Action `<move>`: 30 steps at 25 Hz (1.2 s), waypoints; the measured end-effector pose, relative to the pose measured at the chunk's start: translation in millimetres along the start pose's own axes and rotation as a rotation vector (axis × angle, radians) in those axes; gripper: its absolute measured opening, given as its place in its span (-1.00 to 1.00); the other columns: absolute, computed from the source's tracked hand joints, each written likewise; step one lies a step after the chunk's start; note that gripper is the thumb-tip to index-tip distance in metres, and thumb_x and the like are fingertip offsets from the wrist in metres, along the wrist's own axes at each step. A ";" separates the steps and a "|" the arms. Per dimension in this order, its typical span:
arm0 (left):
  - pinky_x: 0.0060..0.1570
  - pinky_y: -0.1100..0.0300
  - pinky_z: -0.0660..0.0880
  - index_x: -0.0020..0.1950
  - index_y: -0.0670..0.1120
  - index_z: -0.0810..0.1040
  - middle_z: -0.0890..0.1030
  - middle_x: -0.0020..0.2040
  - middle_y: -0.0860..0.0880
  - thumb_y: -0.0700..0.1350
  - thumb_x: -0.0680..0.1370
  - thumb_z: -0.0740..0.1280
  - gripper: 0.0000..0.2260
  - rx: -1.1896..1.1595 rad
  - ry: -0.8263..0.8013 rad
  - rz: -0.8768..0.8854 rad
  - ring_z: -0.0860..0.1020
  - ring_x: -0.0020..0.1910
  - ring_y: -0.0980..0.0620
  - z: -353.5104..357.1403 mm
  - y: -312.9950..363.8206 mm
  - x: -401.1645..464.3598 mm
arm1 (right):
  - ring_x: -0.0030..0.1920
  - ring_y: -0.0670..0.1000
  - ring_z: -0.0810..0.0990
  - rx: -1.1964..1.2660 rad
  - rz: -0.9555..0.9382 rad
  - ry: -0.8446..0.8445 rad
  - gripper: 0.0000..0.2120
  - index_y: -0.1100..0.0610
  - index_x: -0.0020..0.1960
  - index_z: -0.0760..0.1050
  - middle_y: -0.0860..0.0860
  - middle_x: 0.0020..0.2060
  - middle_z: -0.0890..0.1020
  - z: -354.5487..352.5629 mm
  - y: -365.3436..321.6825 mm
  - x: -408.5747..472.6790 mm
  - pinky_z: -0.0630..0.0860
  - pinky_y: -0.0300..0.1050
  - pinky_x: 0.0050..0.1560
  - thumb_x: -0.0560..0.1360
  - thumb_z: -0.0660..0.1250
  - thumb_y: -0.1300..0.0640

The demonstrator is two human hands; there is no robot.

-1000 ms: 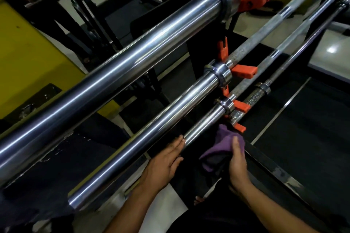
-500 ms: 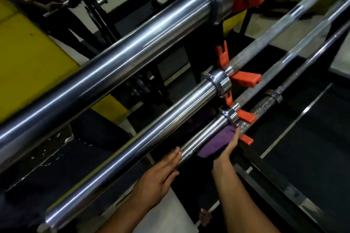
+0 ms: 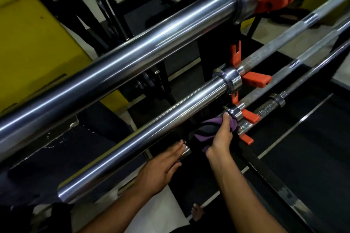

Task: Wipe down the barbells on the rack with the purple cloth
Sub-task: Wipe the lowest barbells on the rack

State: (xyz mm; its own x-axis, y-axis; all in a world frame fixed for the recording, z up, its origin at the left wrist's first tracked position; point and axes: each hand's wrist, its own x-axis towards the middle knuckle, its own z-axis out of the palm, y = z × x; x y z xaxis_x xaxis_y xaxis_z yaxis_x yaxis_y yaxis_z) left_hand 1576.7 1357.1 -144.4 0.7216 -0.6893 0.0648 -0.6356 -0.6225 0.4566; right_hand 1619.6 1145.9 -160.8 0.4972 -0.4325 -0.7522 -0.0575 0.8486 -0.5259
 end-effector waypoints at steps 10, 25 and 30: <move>0.47 0.26 0.24 0.58 -0.01 0.27 0.25 0.57 0.11 -0.09 0.64 0.32 -0.49 -0.029 0.005 0.016 0.25 0.52 0.21 -2.7 1.6 -0.6 | -0.18 0.12 0.68 -0.078 0.042 -0.165 -0.71 0.13 0.04 0.58 0.12 -0.13 0.69 -14.8 5.0 -19.7 0.66 0.06 -0.14 0.45 0.53 -0.01; 0.42 0.10 0.38 0.48 -0.18 0.42 0.37 0.52 -0.04 -0.23 0.57 0.38 -0.53 0.201 0.189 0.160 0.32 0.51 0.06 -90.0 79.3 -37.9 | 0.41 -0.02 0.45 -1.107 -1.233 -0.491 -0.28 0.07 0.46 0.31 -0.15 0.34 0.47 -98.3 -26.0 -71.2 0.31 0.13 0.47 0.45 0.45 -0.24; 0.53 -0.02 0.20 0.54 -0.24 0.26 0.22 0.58 -0.15 -0.08 0.63 0.26 -0.48 0.507 0.157 0.155 0.16 0.58 -0.08 -170.2 73.9 -26.3 | 0.59 0.23 0.12 -1.620 -1.428 -0.490 -0.22 0.04 0.47 0.43 0.08 0.54 0.33 -65.8 -3.3 -24.7 -0.01 0.45 0.49 0.46 0.20 -0.47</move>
State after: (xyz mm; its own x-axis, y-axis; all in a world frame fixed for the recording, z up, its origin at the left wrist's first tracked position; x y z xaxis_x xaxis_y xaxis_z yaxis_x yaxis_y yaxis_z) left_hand 1557.4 1392.3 38.6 0.6164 -0.7479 0.2464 -0.7624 -0.6451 -0.0510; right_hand 1550.6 1133.8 -166.5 0.9489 -0.0450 0.3122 0.1061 -0.8866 -0.4503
